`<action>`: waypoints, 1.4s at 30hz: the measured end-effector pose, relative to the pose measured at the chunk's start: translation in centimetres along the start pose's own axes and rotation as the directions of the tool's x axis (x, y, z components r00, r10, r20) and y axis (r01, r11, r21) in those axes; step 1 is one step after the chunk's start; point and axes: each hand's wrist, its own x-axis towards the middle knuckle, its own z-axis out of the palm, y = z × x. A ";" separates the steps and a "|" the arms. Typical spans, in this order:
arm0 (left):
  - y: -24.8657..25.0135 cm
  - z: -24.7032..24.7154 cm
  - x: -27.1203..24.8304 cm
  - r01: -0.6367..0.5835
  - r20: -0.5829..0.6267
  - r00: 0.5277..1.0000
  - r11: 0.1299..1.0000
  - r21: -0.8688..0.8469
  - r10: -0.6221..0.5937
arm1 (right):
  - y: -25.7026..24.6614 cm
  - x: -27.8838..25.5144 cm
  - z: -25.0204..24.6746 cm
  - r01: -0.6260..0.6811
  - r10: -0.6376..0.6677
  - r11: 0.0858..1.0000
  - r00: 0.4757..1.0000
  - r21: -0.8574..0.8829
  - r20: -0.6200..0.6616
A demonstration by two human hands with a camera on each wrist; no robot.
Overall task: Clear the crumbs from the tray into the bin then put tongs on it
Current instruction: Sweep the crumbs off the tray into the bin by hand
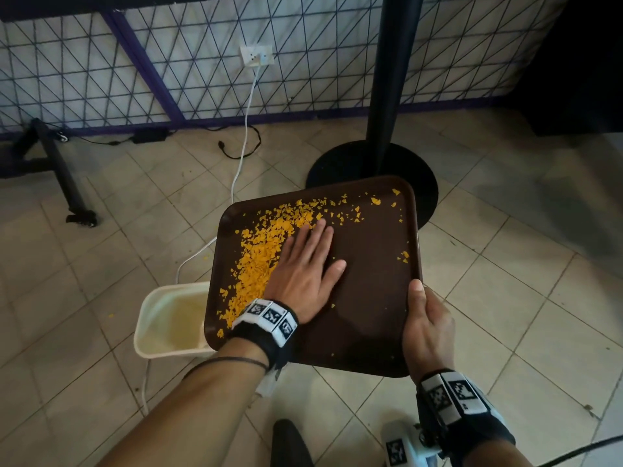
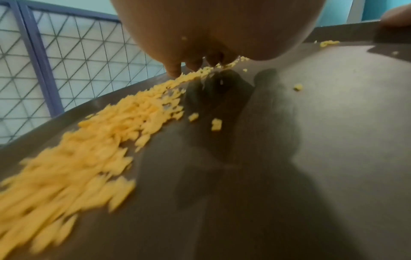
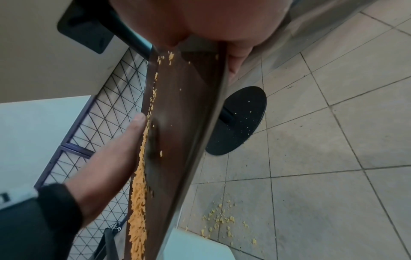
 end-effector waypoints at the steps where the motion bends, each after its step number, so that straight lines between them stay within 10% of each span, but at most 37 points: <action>1: 0.8 -0.6 0.8 -0.027 -0.033 0.999 0.999 -0.016 0.027 | 0.0 0.0 0.0 0.003 -0.003 1.000 1.000 -0.002 -0.001; 8: 6.7 -2.2 6.6 -0.183 -0.070 0.981 0.983 -0.032 0.180 | -0.1 -0.2 0.2 0.064 -0.064 0.997 0.998 -0.048 -0.005; 18: -2.5 0.1 2.5 0.141 -0.025 0.989 0.988 -0.055 -0.142 | -0.3 -0.2 0.2 0.043 -0.042 0.998 0.999 -0.050 0.020; 26: 6.8 -1.4 5.0 -0.273 -0.120 0.956 0.961 -0.044 0.267 | -0.4 -0.3 1.1 0.080 -0.083 0.994 0.996 -0.073 -0.039; 37: -5.7 0.3 1.8 0.141 0.009 0.990 0.989 -0.041 -0.140 | 0.1 0.2 0.8 0.066 -0.069 0.995 0.997 -0.076 -0.030; 42: -3.1 -1.2 3.6 -0.020 -0.140 0.990 0.998 -0.066 0.011 | 0.2 0.1 1.3 0.086 -0.087 0.993 0.996 -0.086 -0.008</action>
